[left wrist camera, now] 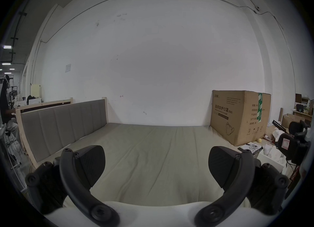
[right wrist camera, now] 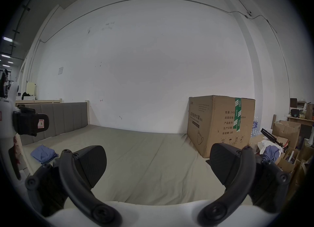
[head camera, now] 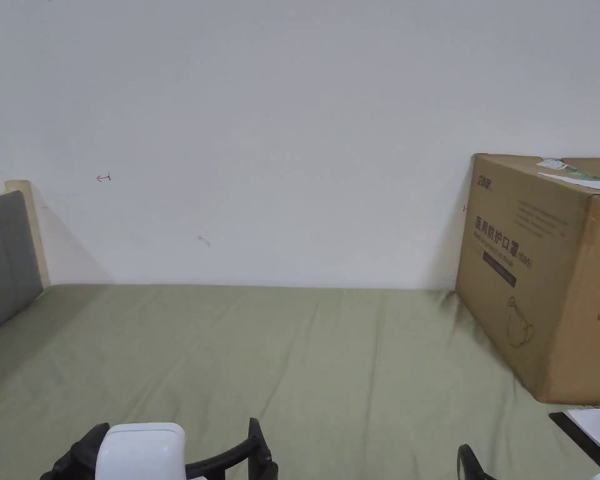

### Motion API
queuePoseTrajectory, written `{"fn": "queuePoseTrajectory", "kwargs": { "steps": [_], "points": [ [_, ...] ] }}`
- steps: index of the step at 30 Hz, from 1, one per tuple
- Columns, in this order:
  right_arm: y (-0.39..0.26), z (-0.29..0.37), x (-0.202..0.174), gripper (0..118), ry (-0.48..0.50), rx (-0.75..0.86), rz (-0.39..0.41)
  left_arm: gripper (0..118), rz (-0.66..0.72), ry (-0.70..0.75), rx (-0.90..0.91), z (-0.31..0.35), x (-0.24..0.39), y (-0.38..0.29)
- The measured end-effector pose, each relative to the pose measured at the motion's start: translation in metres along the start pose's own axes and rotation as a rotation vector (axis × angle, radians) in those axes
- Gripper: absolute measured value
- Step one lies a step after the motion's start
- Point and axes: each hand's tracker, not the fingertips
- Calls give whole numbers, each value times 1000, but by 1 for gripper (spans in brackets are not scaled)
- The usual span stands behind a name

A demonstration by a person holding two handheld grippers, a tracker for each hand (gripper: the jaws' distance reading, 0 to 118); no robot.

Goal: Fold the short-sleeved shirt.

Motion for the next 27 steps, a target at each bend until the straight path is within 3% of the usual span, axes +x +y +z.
{"fn": "queuePoseTrajectory", "kwargs": {
  "steps": [27],
  "points": [
    [-12,-3,-3,118,16,-55,-24,117,70,7,-79,-3,1,1]
  ]
}}
